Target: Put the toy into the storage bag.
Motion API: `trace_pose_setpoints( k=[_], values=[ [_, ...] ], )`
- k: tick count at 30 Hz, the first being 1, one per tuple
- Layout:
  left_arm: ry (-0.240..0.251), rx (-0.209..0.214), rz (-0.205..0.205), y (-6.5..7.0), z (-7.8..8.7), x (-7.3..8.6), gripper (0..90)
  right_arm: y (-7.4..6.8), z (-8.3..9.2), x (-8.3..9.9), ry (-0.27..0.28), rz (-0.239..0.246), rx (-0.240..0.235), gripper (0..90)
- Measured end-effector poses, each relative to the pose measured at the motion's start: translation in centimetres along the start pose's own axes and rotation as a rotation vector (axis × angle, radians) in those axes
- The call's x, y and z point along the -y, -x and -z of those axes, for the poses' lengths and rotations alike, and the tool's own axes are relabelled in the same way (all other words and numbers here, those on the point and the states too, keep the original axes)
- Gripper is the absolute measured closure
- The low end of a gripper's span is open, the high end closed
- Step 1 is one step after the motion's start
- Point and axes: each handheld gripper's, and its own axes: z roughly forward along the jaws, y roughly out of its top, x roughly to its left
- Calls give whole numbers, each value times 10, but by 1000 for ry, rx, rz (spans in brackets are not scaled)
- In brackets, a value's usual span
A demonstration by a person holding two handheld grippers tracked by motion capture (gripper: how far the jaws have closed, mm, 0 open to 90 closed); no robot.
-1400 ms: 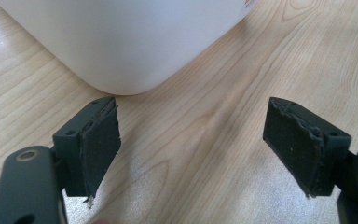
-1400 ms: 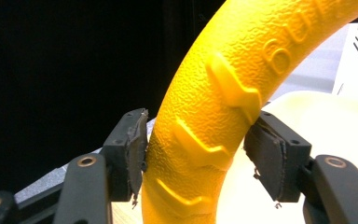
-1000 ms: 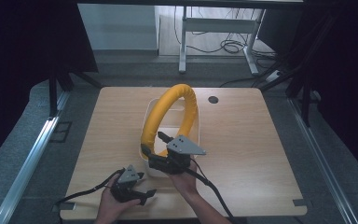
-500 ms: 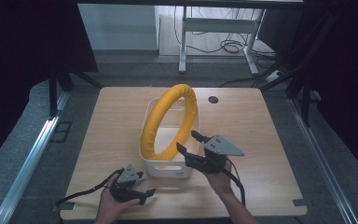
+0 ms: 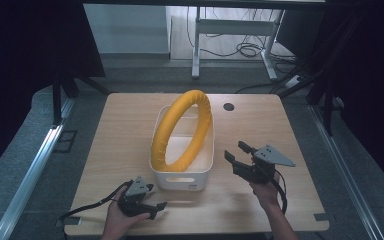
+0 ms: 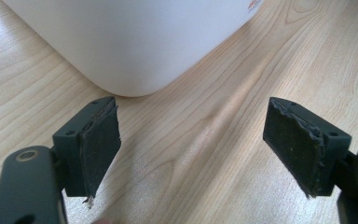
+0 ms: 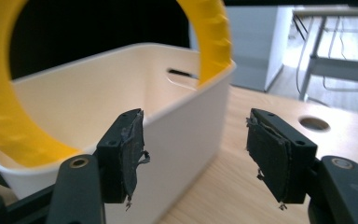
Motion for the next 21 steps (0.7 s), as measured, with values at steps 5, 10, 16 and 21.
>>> trace_pose_setpoints(
  k=[5, 10, 16, 21],
  values=[
    [-3, 1, -1, 0, 0, 0, 189, 22, 9, 14, -47, -9, 39, 365],
    [-3, 1, -1, 0, 0, 0, 189, 32, 10, 28, -90, -25, 51, 369],
    [-2, 2, -2, 0, 0, 0, 189, 31, 8, 30, -95, -7, 52, 369],
    [-7, 2, -5, 0, -1, 0, 189, 29, 8, 32, -95, 4, 50, 362]
  ],
)
